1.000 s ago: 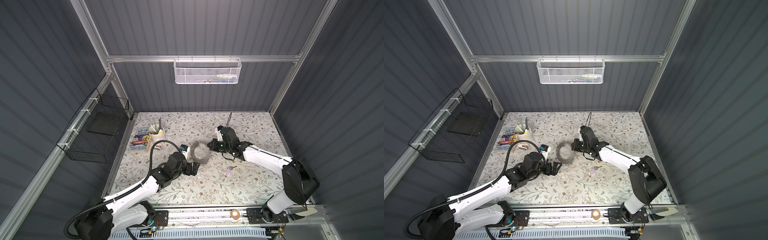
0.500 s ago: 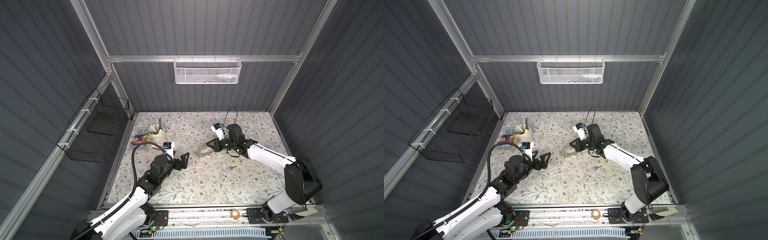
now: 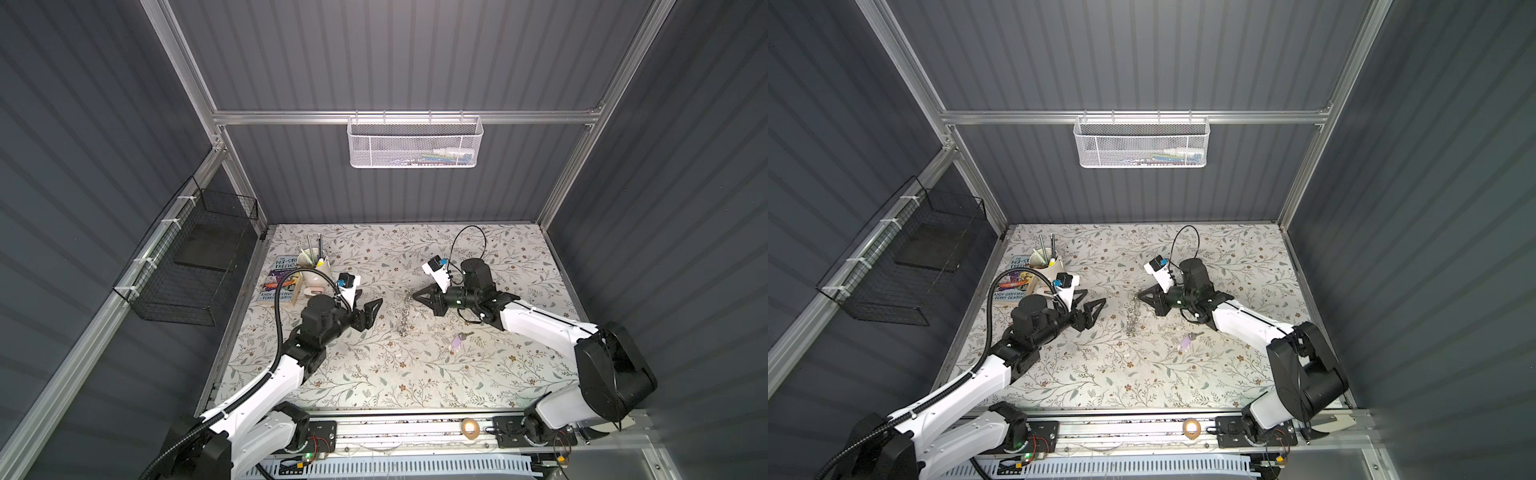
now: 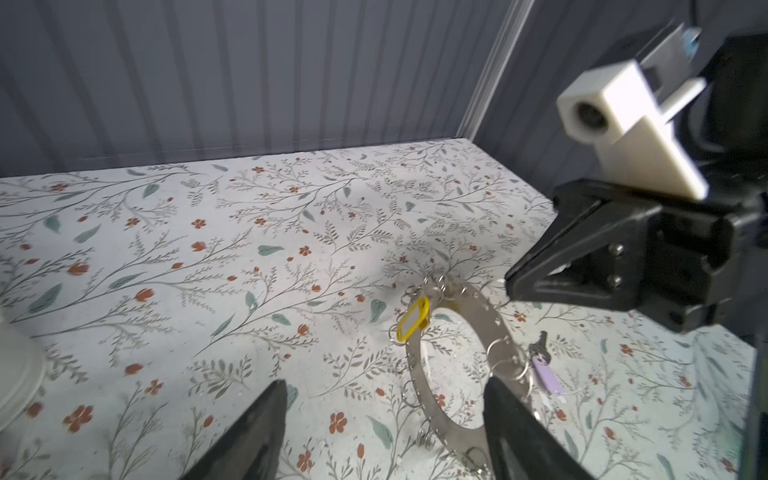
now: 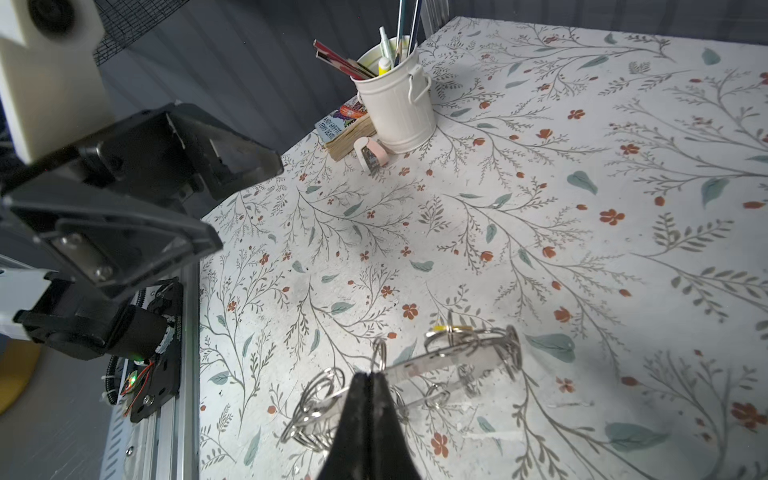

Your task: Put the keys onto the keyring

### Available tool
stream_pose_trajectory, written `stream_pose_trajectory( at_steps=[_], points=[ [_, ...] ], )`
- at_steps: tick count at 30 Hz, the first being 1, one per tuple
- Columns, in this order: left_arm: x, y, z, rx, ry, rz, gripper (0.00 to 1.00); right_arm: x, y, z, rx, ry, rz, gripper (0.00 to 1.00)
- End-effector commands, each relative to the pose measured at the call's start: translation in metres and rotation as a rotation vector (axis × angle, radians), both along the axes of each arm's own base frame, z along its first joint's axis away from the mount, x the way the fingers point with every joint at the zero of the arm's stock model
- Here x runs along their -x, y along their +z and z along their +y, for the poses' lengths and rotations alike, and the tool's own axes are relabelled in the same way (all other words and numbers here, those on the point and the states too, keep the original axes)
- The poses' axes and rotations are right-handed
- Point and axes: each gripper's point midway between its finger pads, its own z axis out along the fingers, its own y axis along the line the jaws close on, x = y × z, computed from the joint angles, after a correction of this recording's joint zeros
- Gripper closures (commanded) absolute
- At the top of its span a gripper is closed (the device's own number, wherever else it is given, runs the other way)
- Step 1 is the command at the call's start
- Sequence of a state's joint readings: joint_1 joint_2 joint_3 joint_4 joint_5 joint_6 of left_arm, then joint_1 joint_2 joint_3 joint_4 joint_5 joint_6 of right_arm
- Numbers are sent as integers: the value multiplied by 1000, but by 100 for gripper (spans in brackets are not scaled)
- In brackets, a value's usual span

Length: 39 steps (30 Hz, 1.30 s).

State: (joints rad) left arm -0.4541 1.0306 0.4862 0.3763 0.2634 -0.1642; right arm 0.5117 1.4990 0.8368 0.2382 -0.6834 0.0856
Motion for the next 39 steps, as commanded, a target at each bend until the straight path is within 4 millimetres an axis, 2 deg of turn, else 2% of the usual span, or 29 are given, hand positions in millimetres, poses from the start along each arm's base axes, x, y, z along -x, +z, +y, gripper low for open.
stream_pose_trajectory(
  at_steps=[1, 7, 14, 17, 23, 29, 39],
  points=[
    [8, 32, -23, 111, -235, -60, 28, -3, 25, 3, -70, 24, -97, 100],
    [13, 29, -50, 131, -504, -17, 42, 4, 30, 0, -126, 47, -122, 100],
    [8, 2, -56, 87, -548, -22, 50, 13, 23, 2, -172, 105, -119, 100],
    [9, -7, -59, 105, -572, -34, 51, 20, 22, 5, -200, 151, -130, 100],
    [8, -1, -58, 141, -567, -159, 53, 34, 20, 8, -214, 223, -162, 100],
    [4, -13, -61, 103, -585, -123, 57, 41, 20, 10, -215, 260, -173, 100],
    [11, -8, -67, 148, -654, -115, 63, 50, 22, 14, -235, 305, -176, 100]
  ],
)
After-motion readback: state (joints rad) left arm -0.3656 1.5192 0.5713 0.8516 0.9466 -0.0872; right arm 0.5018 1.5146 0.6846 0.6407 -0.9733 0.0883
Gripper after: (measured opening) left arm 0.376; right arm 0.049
